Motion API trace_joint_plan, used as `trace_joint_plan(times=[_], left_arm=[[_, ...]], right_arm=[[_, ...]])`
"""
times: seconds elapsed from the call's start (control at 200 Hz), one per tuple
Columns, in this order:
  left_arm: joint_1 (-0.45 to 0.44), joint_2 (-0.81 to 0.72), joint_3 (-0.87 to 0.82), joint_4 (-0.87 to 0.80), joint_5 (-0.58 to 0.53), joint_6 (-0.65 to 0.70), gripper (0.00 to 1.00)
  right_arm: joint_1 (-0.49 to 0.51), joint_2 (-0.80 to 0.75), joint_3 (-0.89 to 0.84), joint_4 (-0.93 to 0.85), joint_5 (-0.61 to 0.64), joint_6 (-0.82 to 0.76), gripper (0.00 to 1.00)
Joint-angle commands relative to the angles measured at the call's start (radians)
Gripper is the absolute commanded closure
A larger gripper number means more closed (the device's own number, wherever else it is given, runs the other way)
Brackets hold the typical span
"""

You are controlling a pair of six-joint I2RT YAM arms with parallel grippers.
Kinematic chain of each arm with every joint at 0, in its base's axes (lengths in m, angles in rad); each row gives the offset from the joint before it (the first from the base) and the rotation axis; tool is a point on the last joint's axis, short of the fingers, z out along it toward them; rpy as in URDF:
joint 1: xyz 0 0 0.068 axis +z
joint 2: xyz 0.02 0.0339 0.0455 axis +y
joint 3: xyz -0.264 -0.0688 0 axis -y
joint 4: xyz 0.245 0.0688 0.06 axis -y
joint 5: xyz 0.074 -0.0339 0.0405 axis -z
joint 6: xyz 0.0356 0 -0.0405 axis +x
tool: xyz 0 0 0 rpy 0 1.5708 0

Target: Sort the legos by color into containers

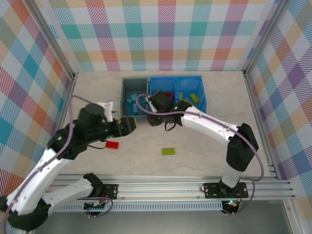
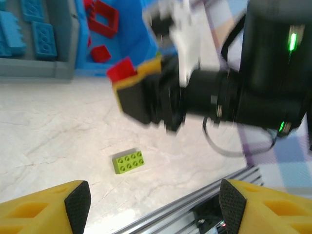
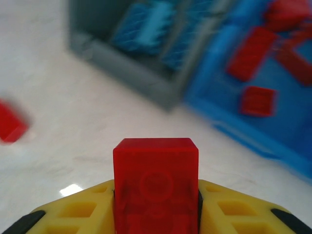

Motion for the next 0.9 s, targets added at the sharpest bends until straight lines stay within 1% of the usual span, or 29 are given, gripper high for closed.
trace_joint_plan(times=[0.0, 0.125, 0.185, 0.305, 0.41, 0.555, 0.64, 0.76, 0.895], left_arm=[[-0.103, 0.074, 0.019, 0.094, -0.191, -0.006, 0.29], [-0.157, 0.116, -0.016, 0.182, -0.285, -0.019, 0.3], [-0.18, 0.132, -0.016, 0.199, -0.315, -0.019, 0.3], [-0.218, 0.146, -0.022, 0.218, -0.364, -0.013, 0.3], [-0.23, 0.16, -0.023, 0.191, -0.391, -0.02, 0.3], [-0.243, 0.172, -0.041, 0.187, -0.394, -0.029, 0.3], [-0.252, 0.169, -0.046, 0.196, -0.396, -0.031, 0.3], [-0.26, 0.171, -0.047, 0.198, -0.395, -0.034, 0.3], [-0.269, 0.175, -0.046, 0.177, -0.412, -0.031, 0.3]], right_arm=[[-0.061, 0.103, 0.106, -0.17, 0.097, 0.113, 0.6], [-0.095, 0.275, 0.305, -0.326, 0.228, 0.175, 0.6], [-0.105, 0.336, 0.369, -0.37, 0.274, 0.199, 0.6], [-0.133, 0.423, 0.45, -0.403, 0.27, 0.225, 0.59], [-0.141, 0.496, 0.537, -0.436, 0.266, 0.227, 0.57], [-0.142, 0.594, 0.659, -0.507, 0.285, 0.24, 0.56], [-0.143, 0.624, 0.692, -0.529, 0.305, 0.256, 0.56], [-0.142, 0.624, 0.701, -0.521, 0.317, 0.262, 0.55], [-0.119, 0.535, 0.645, -0.44, 0.312, 0.226, 0.5]])
